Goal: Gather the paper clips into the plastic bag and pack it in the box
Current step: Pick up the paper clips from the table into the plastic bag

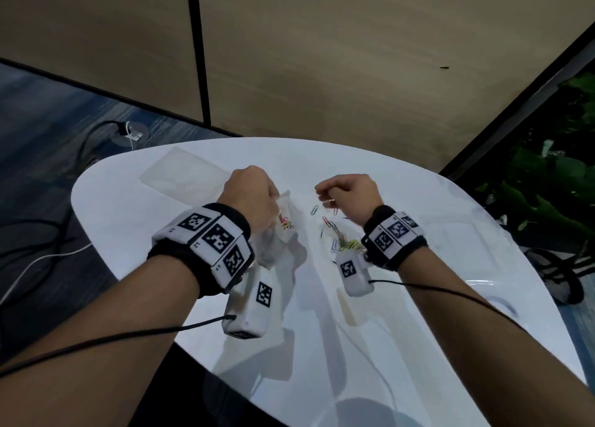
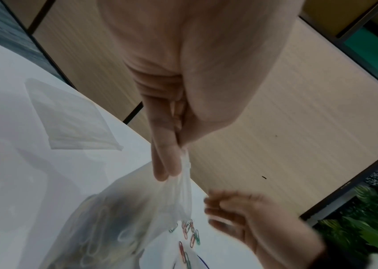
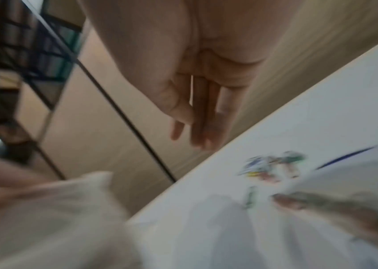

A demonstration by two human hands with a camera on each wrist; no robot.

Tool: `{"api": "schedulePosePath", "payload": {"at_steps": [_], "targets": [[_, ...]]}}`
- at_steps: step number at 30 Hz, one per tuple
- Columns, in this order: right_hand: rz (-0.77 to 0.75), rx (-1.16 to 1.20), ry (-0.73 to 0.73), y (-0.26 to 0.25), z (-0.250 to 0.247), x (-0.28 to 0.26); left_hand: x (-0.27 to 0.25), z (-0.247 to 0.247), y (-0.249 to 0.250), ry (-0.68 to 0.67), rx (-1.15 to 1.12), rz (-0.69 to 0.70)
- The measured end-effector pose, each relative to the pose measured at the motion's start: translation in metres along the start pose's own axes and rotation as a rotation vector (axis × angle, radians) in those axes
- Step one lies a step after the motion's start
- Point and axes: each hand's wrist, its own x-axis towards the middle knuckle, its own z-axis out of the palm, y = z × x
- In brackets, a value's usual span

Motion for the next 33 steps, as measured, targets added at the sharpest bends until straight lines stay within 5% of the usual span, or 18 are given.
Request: {"api": "schedulePosePath", "payload": {"at_steps": [3,5,9,13,22,26,29,33], "targets": [[0.197,-0.508,-0.009,0.038,-0.009,0.036,0.001,-0.008,-0.006,0.000,-0.009,-0.013],[0.256,-0.598,-0.082,0.053,-0.003,0.053,0.001,-0.010,-0.009,-0.002,0.001,-0.010],[0.126,-0.651,-0.173,0.058,0.031,0.082,0.003,-0.010,-0.008,-0.012,0.028,0.010],[-0.005,-0.966,-0.340,0.059,0.054,0.087,0.001,-0.009,-0.005,-0.028,0.080,0.025],[-0.146,-1.206,-0.174,0.088,0.025,0.050,-0.005,-0.012,-0.003,-0.038,0.121,0.015],[0.014,-0.979,-0.024,0.087,0.008,0.045,-0.005,-0.013,-0.001,-0.037,0.121,0.009],[0.202,-0.531,0.135,0.086,-0.009,0.044,-0.005,-0.012,0.001,-0.040,0.119,0.005],[0.399,0.158,0.132,0.068,-0.027,0.029,-0.007,-0.008,0.005,-0.041,0.121,0.009]]}}
